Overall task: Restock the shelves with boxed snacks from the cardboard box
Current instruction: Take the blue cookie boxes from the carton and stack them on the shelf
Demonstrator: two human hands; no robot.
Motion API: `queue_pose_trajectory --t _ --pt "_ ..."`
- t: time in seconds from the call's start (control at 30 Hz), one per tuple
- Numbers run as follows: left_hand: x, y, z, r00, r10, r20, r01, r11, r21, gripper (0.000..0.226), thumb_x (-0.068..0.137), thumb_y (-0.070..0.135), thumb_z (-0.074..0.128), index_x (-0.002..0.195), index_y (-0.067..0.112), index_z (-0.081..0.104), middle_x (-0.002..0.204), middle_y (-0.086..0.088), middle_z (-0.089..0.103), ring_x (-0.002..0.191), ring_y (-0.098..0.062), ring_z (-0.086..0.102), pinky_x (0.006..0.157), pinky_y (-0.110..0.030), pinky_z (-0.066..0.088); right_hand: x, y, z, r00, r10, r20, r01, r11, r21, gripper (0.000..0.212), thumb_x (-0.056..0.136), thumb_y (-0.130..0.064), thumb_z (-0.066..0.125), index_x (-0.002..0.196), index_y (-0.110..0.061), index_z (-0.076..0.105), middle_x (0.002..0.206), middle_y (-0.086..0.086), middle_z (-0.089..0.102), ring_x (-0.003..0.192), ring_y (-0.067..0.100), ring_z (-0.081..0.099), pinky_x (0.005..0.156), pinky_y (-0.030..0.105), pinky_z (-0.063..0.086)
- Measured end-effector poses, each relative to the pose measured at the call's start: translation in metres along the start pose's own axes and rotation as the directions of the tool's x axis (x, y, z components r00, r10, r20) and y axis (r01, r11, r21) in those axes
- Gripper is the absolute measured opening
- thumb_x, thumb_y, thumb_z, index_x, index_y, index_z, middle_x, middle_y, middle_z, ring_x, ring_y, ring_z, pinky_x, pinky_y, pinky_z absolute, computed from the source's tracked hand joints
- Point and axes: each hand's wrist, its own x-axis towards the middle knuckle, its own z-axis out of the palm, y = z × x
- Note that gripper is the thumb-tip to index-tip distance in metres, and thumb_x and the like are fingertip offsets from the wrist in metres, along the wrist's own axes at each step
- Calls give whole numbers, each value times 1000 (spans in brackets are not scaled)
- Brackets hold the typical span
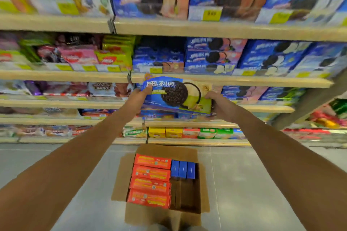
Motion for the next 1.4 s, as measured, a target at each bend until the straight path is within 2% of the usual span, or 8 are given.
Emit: queue_pose_trajectory --t 0.2,0.37,0.6,0.77,0.9,1.03,1.23,1.4 --pt "-40 121 -26 943 318 -102 -329 937 -114 21 97 32 48 112 18 48 110 -8 61 72 -11 62 57 -30 51 -54 -114 -7 972 -233 41 234 972 -10 10 87 -26 57 81 -19 55 88 6 49 84 27 50 80 44 53" --pt "-80 200 -34 866 485 -122 -493 868 -51 50 96 44 45 138 16 38 136 -5 48 110 -28 57 80 -40 53 -104 -198 -18 933 -359 -9 358 932 -54 9 88 -23 54 80 -21 59 71 -3 58 73 20 56 71 37 53" --pt "-114 300 -37 724 669 -170 -687 723 -76 26 98 37 44 114 17 46 97 1 58 85 -18 61 69 -32 55 -152 -300 -31 842 -523 -132 516 852 -86 26 90 -20 49 64 -20 45 39 -11 48 49 10 54 70 38 53" --pt "-121 349 -47 663 717 -213 -744 662 -89 33 96 40 47 110 11 51 98 -7 61 87 -25 62 76 -46 54 -163 -353 -30 761 -628 -161 612 778 -143 13 85 -28 53 74 -21 55 51 -10 57 62 13 60 50 26 51" --pt "-115 386 -63 636 734 -240 -763 645 -49 28 97 41 45 103 14 51 90 -5 55 82 -22 56 80 -41 53 -162 -390 -20 677 -713 -184 691 701 -177 10 84 -29 56 80 -20 58 73 1 58 72 19 57 71 40 54" --pt "-104 417 -79 620 733 -280 -773 631 -61 33 97 38 46 113 8 46 94 -2 56 73 -10 55 49 -15 48 -152 -421 -10 611 -750 -254 729 658 -191 22 84 -32 61 97 -15 59 89 6 58 78 18 59 76 43 57" --pt "-86 448 -105 694 674 -252 -717 679 -160 28 94 23 54 117 14 39 103 -5 53 76 -10 54 78 -34 50 -135 -447 19 595 -739 -318 765 642 -60 23 86 -26 63 100 -13 50 110 16 61 83 24 64 66 40 58" --pt "-68 467 -129 647 715 -263 -757 643 -113 39 94 12 53 131 10 40 120 -12 56 90 -21 59 68 -30 47 -116 -473 41 494 -801 -338 832 548 -84 25 89 -19 61 112 -12 55 108 11 57 90 24 58 76 41 52"
